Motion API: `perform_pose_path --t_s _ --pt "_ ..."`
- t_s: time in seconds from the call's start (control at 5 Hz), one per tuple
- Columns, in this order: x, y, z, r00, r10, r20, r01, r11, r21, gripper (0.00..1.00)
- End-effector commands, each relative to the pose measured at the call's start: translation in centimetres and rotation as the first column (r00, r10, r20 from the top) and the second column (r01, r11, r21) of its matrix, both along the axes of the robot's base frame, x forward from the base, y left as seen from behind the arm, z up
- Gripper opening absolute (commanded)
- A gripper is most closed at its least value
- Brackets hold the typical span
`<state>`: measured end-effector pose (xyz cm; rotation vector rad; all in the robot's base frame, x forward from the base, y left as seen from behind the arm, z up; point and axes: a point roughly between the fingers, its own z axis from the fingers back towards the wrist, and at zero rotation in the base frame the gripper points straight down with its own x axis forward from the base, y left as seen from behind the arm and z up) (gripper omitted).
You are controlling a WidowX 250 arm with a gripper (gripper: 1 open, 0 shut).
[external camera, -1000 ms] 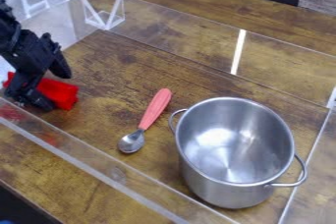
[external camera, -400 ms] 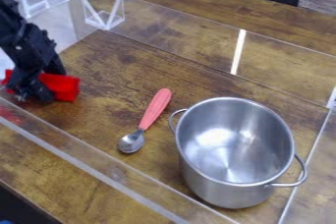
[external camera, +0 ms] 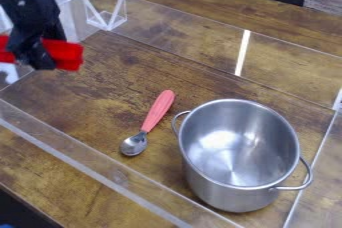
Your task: Put the red object in the silver pot
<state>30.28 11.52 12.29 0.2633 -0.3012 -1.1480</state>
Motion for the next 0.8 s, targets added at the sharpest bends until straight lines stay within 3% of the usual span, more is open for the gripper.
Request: perform_pose_path --t_s 0.0,0.2,0.4,0.6 --pt "-0.1 -2.0 3.5 0.994 0.080 0.081 -0.083 0.996 0.037 0.00" --pt "0.9 -5.5 2.6 0.990 0.089 0.111 -0.090 0.996 -0.002 0.00" --pt "2.6 -9.4 2.2 0.988 0.076 0.138 -0.069 0.996 -0.055 0.00" --pt "3.6 -14.0 1.8 0.981 0.094 0.167 -0.076 0.991 -0.111 0.00"
